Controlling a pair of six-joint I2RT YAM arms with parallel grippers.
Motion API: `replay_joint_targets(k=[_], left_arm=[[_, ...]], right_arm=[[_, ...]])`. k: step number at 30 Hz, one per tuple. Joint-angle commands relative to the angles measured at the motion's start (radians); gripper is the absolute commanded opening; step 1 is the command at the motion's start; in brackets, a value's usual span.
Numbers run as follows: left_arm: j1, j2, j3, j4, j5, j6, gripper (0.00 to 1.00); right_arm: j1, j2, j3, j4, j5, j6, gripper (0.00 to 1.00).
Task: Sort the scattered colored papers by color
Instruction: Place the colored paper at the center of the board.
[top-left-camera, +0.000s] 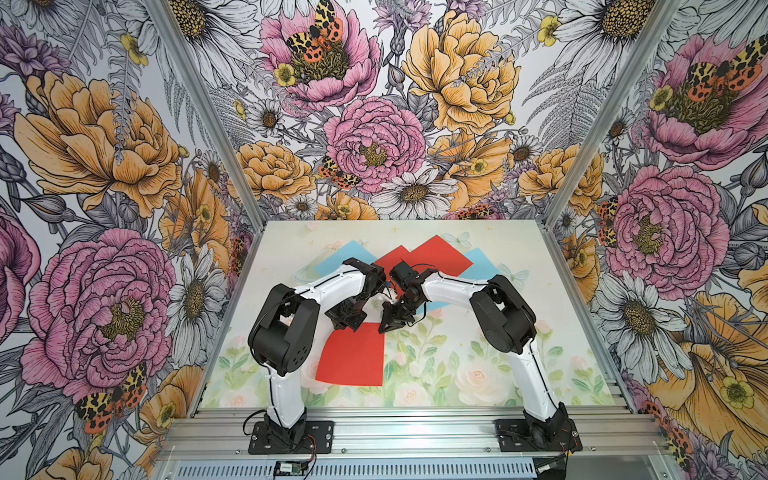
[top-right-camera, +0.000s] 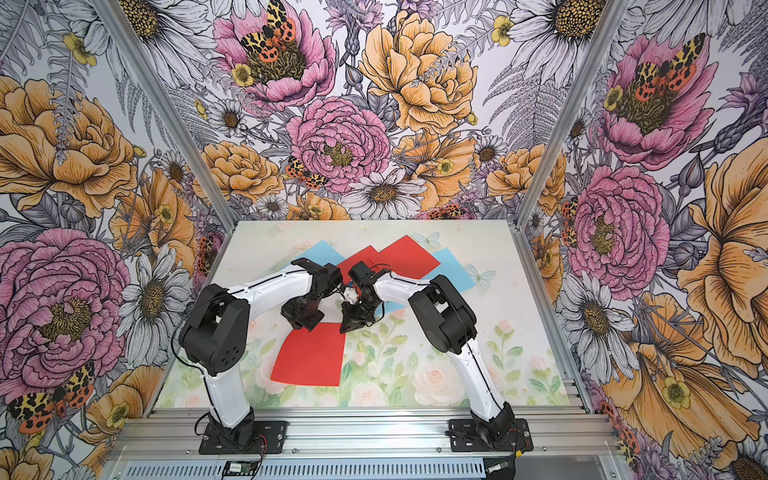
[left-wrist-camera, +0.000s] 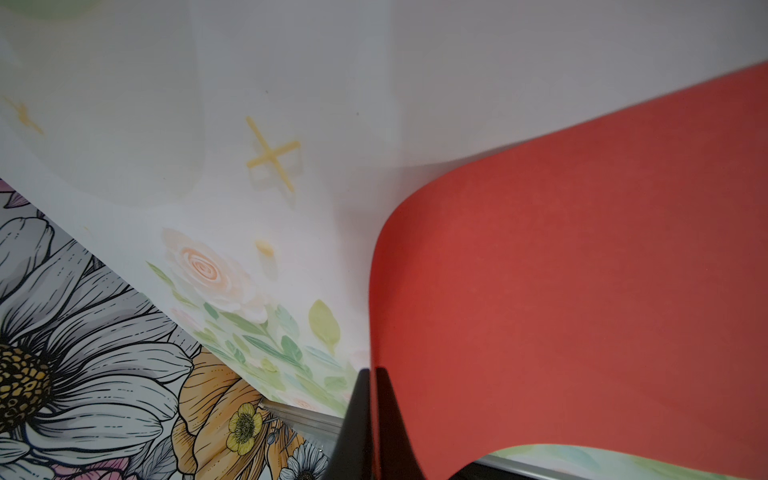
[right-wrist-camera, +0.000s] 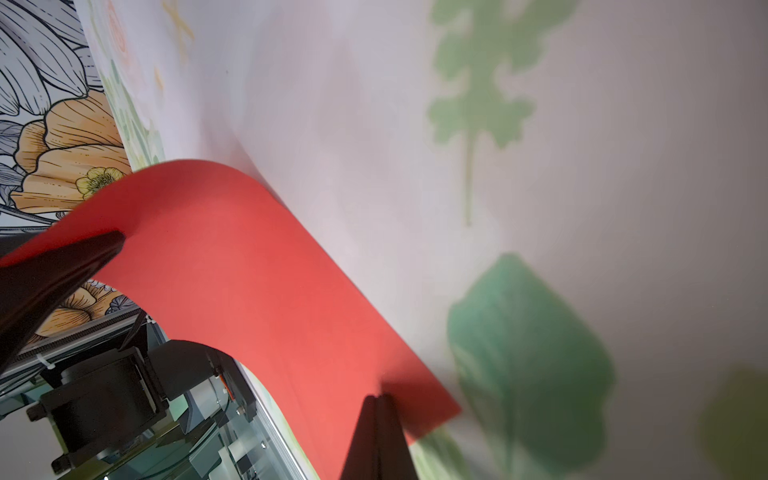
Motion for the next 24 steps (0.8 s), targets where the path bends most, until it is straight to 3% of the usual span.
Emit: replay_joint_targets(k=[1, 6, 9, 14, 20, 22, 24], left_arm=[[0.012, -0.010, 0.010, 0.007, -0.009, 0.010, 0.00], [0.012, -0.026, 0.007, 0.005, -0.021, 0.001, 0.00], [0.013, -0.047, 0.007, 0.000, -0.028, -0.008, 0.31], [0.022, -0.144, 0.014, -0.020, -0.065, -0.025, 0.51], [0.033, -0.246, 0.144, -0.063, -0.268, -0.104, 0.59], [0.060, -0.277, 0.224, -0.053, -0.258, -0.158, 0.62], [0.110, -0.310, 0.257, 0.012, -0.130, -0.200, 0.62]], right_arm=[[-0.003, 0.028, -0.018, 0.008, 0.063, -0.005, 0.00], [-0.002, 0.031, -0.020, 0.008, 0.081, 0.003, 0.00], [-0.003, 0.034, -0.020, 0.008, 0.085, 0.011, 0.00], [-0.003, 0.037, -0.020, 0.008, 0.089, 0.019, 0.00], [-0.001, 0.039, -0.020, 0.008, 0.097, 0.029, 0.00], [0.000, 0.034, -0.022, 0.006, 0.098, 0.034, 0.00], [0.000, 0.018, -0.023, 0.006, 0.101, 0.041, 0.00]])
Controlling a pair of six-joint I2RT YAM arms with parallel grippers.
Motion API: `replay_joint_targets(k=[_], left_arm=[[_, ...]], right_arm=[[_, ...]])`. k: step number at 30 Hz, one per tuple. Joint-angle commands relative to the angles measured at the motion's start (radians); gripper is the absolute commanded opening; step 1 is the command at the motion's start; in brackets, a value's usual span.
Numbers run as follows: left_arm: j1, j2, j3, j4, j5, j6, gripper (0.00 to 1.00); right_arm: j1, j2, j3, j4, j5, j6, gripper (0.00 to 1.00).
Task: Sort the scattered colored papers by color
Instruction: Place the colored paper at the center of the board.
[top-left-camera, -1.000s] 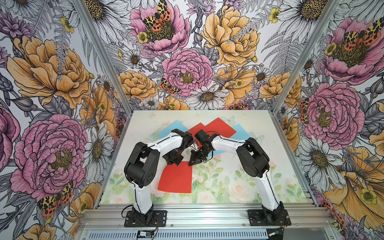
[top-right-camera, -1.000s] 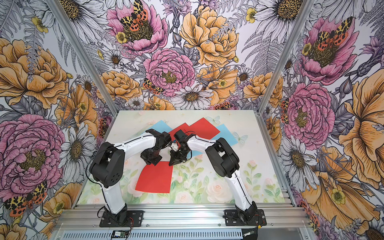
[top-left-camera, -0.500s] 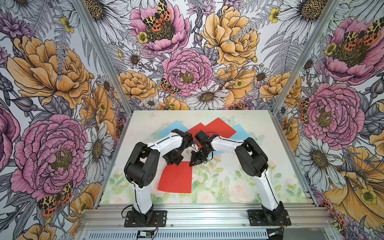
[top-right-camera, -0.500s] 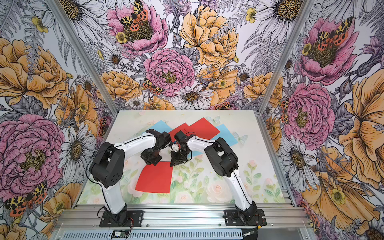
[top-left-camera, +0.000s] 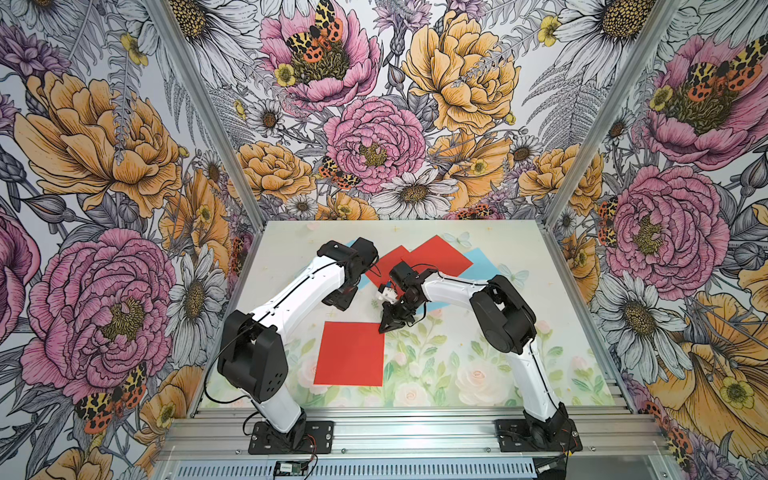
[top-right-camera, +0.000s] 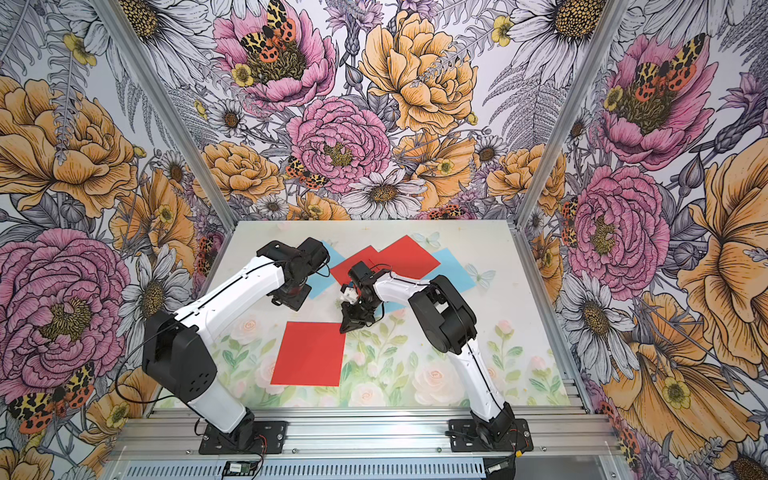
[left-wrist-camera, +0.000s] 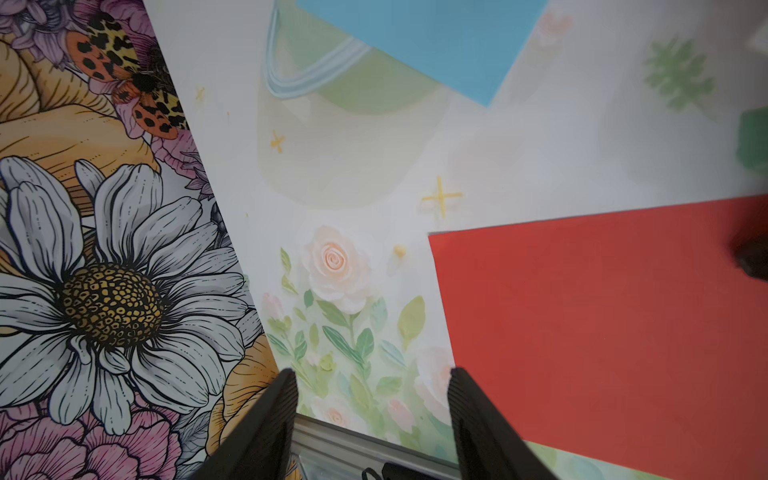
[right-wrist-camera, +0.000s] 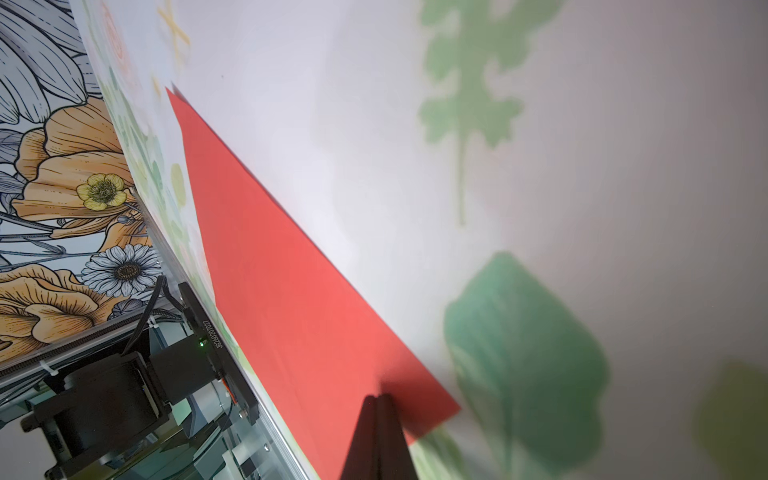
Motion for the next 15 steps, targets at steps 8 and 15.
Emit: replay_joint_targets(k=[8, 15], left_arm=[[0.239, -0.202, -0.271, 0.611, 0.671, -0.346, 0.66], [0.203, -0.061, -0.242, 0.682, 0.686, -0.394, 0.64]], right_arm=[[-0.030, -0.139, 0.038, -0.052, 0.156, 0.019, 0.18], [-0.138, -0.149, 0.166, -0.107, 0.213, -0.040, 0.29]])
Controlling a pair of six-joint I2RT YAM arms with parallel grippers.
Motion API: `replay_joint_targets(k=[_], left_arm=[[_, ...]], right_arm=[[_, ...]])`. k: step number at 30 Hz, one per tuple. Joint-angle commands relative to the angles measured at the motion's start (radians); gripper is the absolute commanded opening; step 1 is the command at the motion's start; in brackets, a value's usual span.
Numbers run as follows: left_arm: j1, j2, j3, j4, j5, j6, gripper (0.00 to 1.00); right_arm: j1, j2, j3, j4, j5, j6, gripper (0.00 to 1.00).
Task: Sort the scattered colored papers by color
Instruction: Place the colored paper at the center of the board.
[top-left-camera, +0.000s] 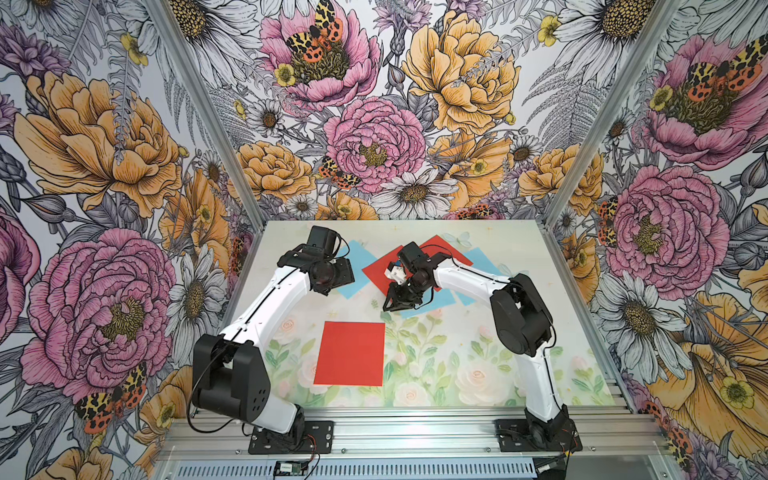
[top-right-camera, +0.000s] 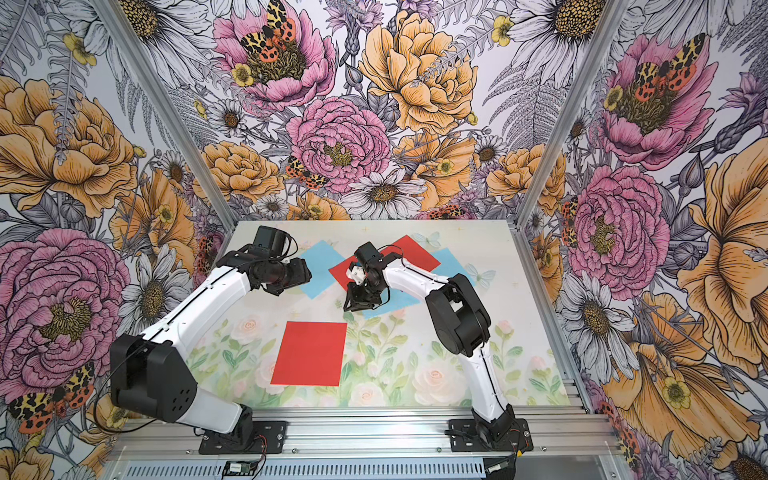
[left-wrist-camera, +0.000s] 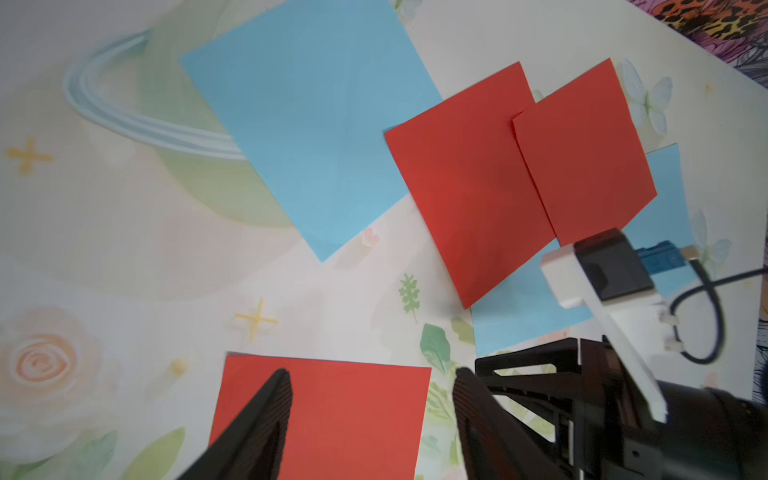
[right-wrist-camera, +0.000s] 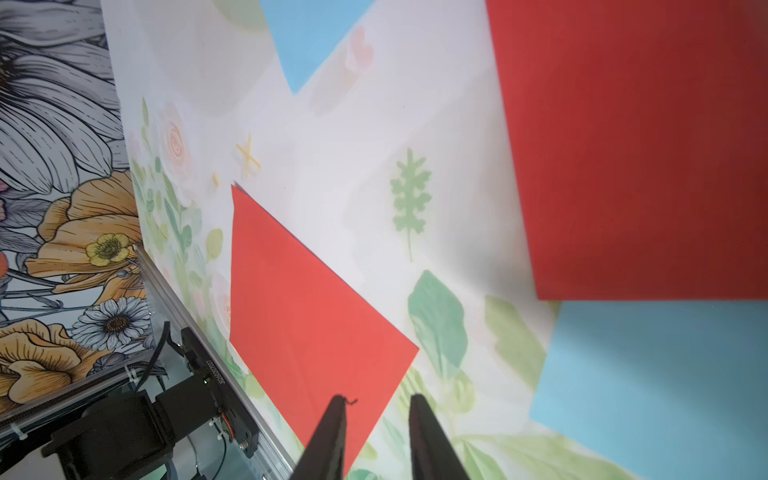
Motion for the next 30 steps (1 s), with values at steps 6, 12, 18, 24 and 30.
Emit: replay_joint_targets(k=[6, 12, 18, 24, 30], left_arm=[[0.041, 0.122, 0.074, 0.102, 0.085, -0.018, 0.63], [0.080, 0.331, 0.214, 0.105, 0.178, 0.082, 0.62], [0.080, 0.500, 0.392, 0.065, 0.247, 0.160, 0.61], [0.079, 0.585, 0.510, -0.010, 0.204, 0.258, 0.61], [0.069, 0.638, 0.561, -0.043, 0.133, 0.313, 0.61]], right_arm=[[-0.094, 0.052, 0.182, -0.033, 0.040, -0.050, 0.30], [-0.133, 0.129, 0.310, -0.039, 0.112, -0.049, 0.30], [-0.173, 0.184, 0.367, -0.040, 0.162, 0.004, 0.32], [-0.177, 0.225, 0.386, -0.038, 0.190, 0.025, 0.33], [-0.184, 0.252, 0.426, -0.041, 0.215, 0.070, 0.34]])
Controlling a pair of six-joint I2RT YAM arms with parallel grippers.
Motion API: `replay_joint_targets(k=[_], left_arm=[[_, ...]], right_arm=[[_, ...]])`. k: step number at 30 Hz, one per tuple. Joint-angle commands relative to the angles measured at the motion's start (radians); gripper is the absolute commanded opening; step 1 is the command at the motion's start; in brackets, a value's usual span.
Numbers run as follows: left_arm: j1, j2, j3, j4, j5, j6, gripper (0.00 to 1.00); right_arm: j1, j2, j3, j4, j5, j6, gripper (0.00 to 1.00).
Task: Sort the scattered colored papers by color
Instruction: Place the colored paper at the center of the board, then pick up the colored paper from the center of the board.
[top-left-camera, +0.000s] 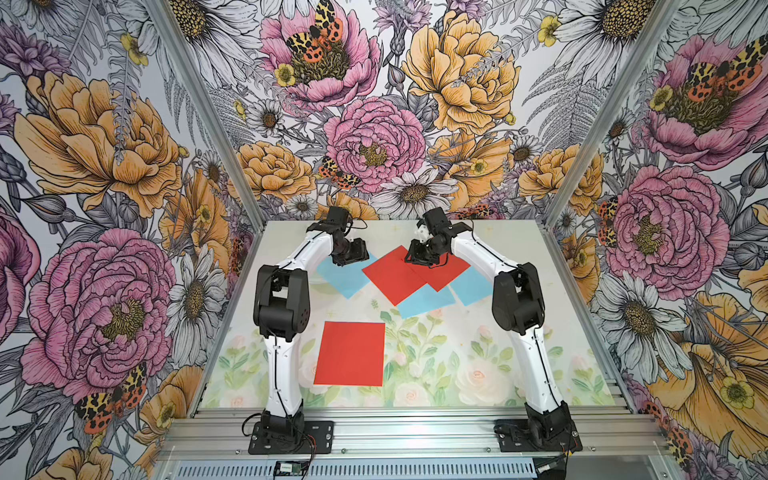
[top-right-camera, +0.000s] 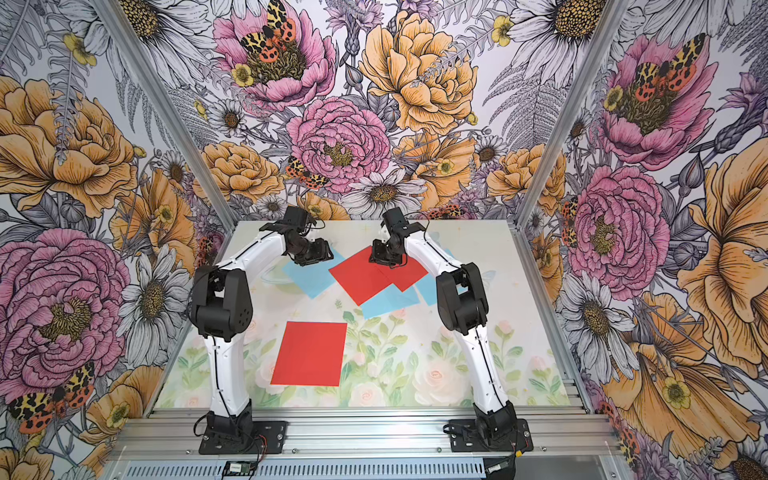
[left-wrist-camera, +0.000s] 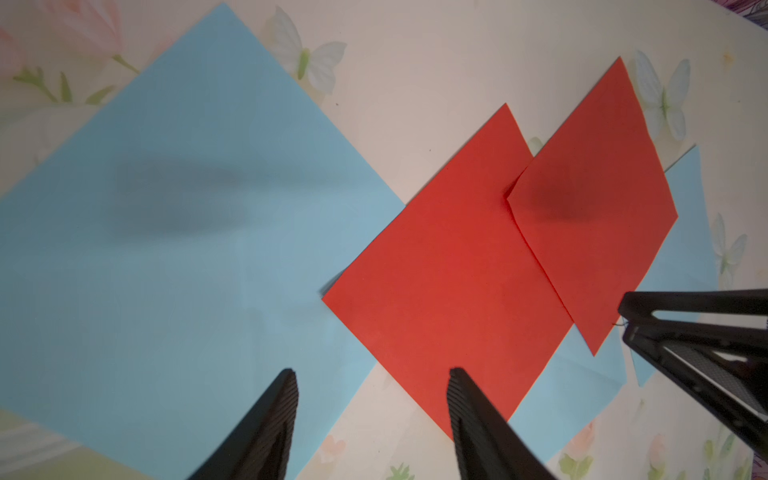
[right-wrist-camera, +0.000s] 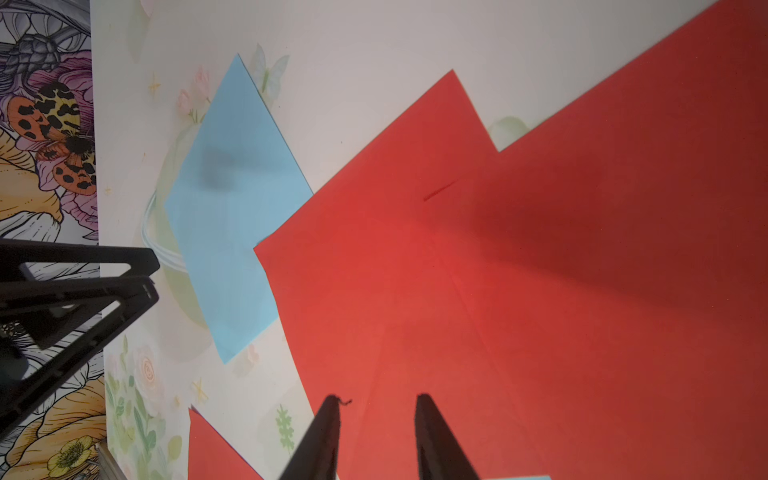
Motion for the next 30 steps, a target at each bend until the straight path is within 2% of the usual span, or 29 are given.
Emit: replay_joint_targets(k=[1, 6, 10, 18, 23, 30], left_arm=[[-0.005, 0.039, 0.033, -0.037, -0.048, 0.060, 0.61], [-0.006, 0.062, 0.051, -0.042, -0.049, 0.062, 0.61], [-0.007, 0.088, 0.076, -0.043, -0.041, 0.059, 0.61], [-0.019, 0.147, 0.151, -0.066, -0.033, 0.035, 0.61], [-0.037, 0.178, 0.178, -0.078, -0.036, 0.029, 0.61], [-0.064, 0.212, 0.194, -0.087, -0.063, 0.018, 0.61]], right_arm=[[0.002, 0.022, 0.037, 0.001, 0.035, 0.036, 0.34], [-0.001, 0.044, 0.041, -0.008, 0.036, 0.041, 0.34], [-0.003, 0.050, 0.011, -0.044, 0.106, 0.038, 0.34], [-0.023, 0.055, -0.032, -0.053, 0.135, 0.017, 0.35], [-0.033, 0.055, -0.044, -0.084, 0.198, -0.005, 0.37], [-0.041, 0.068, -0.073, -0.099, 0.193, -0.025, 0.37]])
